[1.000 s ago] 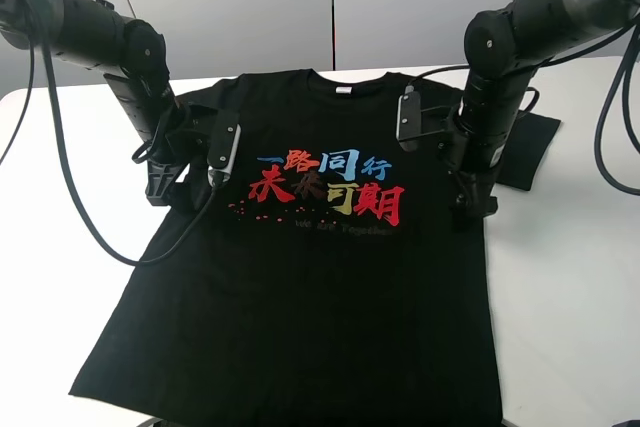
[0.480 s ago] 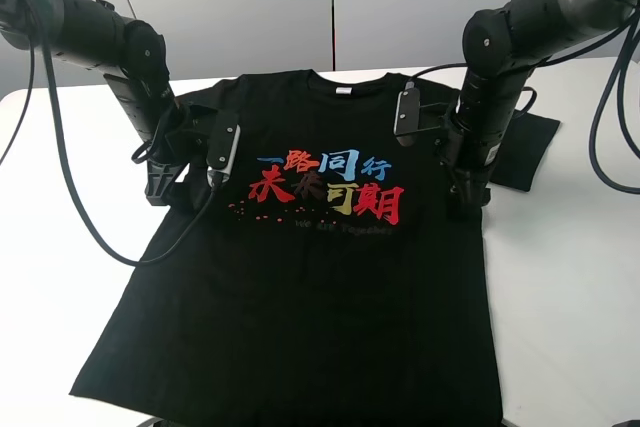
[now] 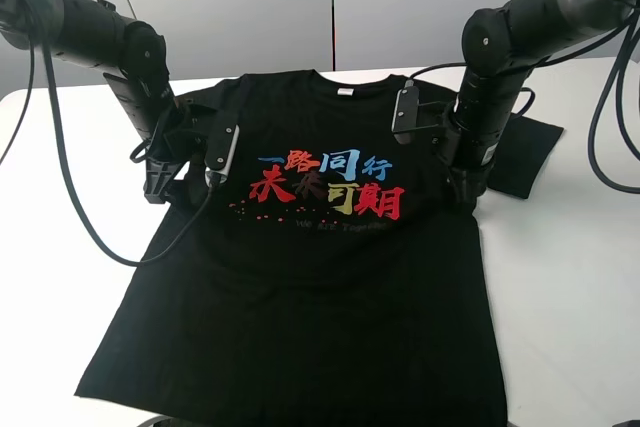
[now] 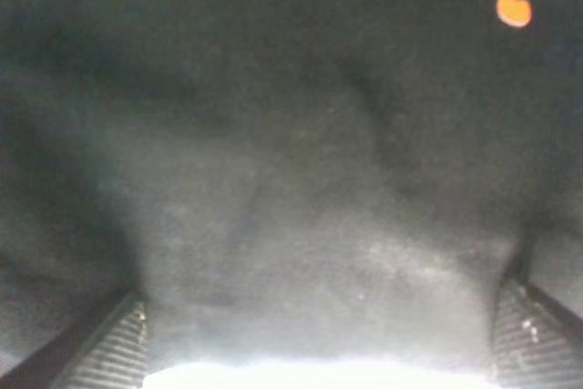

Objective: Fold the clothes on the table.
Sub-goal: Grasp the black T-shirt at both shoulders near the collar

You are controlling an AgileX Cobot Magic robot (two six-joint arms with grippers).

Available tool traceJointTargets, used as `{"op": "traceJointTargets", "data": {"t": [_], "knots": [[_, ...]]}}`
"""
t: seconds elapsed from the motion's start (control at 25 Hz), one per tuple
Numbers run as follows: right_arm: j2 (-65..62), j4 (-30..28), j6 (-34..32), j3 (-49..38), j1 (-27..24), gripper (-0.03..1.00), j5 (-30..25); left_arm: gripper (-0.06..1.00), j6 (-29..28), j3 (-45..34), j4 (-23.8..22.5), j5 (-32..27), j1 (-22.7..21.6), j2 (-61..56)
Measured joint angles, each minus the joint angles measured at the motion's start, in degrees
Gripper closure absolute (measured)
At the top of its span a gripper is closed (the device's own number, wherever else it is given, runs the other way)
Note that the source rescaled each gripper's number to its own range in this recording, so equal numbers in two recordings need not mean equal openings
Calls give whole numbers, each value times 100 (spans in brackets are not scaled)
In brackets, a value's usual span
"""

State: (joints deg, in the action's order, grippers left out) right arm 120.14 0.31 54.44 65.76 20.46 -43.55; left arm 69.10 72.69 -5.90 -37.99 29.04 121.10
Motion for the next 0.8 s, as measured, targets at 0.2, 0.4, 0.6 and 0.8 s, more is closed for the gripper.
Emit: {"op": "traceJointTargets", "data": {"t": [0.2, 0.4, 0.6, 0.8], "knots": [[12, 0, -57, 17, 0, 50, -49, 48, -20, 0, -114, 254, 0, 0], [12, 0, -128, 30, 0, 50, -49, 82, -20, 0, -138, 301, 0, 0], [12, 0, -138, 30, 0, 50, -63, 64, -21, 0, -20, 277, 0, 0], [15, 0, -153, 30, 0, 50, -63, 0, -484, 0, 1, 232, 0, 0]]}}
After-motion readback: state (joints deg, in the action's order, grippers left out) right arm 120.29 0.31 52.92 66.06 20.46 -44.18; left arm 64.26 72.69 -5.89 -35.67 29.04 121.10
